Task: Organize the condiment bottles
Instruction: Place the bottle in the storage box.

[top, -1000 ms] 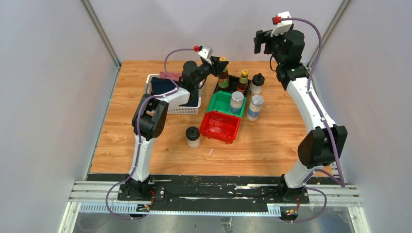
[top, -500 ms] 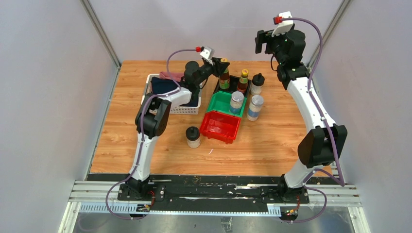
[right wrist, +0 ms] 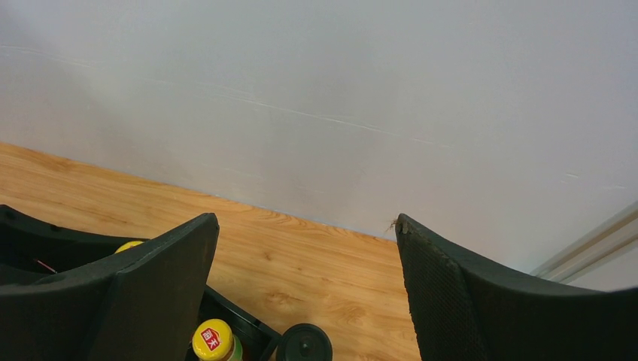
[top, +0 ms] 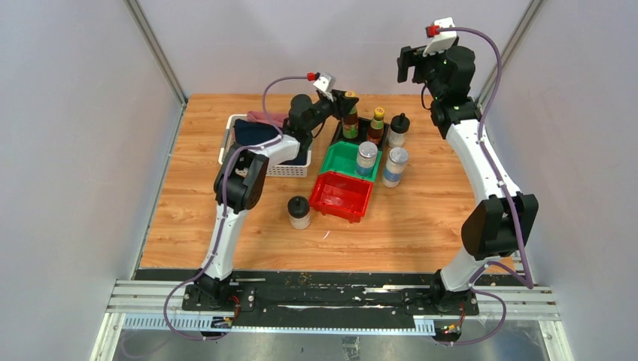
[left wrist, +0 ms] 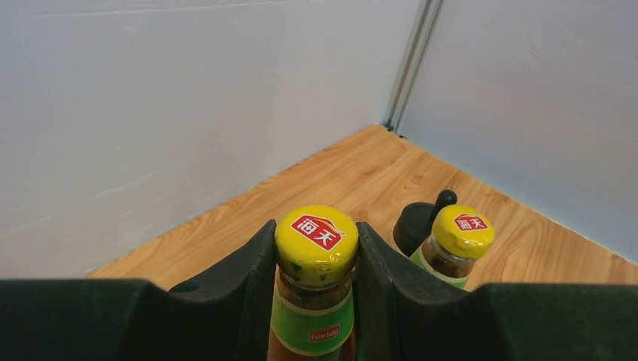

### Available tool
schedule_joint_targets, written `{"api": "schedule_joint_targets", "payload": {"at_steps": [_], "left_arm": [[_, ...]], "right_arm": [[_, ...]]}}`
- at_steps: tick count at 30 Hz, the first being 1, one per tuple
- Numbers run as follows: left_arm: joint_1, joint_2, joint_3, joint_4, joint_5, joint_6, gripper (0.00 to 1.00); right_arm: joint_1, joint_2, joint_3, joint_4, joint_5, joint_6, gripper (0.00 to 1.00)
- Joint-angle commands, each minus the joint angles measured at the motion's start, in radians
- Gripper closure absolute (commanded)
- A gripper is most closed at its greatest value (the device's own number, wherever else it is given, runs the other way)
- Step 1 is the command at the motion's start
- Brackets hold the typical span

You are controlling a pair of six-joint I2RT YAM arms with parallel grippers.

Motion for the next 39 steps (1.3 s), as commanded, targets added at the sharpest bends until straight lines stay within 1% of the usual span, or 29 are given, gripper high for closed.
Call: {"api": "schedule_joint_targets", "payload": {"at_steps": [1, 14, 39], "left_arm": [[-0.017, 0.001, 0.071, 0.083, 0.019, 0.000, 1.00], [-0.036, 0.009, 0.080, 0.040, 0.043, 0.046, 1.00], [-0.049, 0.015, 0.039, -0.038, 0.054, 0.156, 1.00]], "right_arm": [[-0.021, 0.004, -0.001, 0.027, -0.017, 0.013, 0.09], [-0.031, 0.002, -0.010, 0.034, -0.026, 0.028, 0.09], [-0.033, -0.002, -0.025, 0.042, -0.034, 0.036, 0.09]]}}
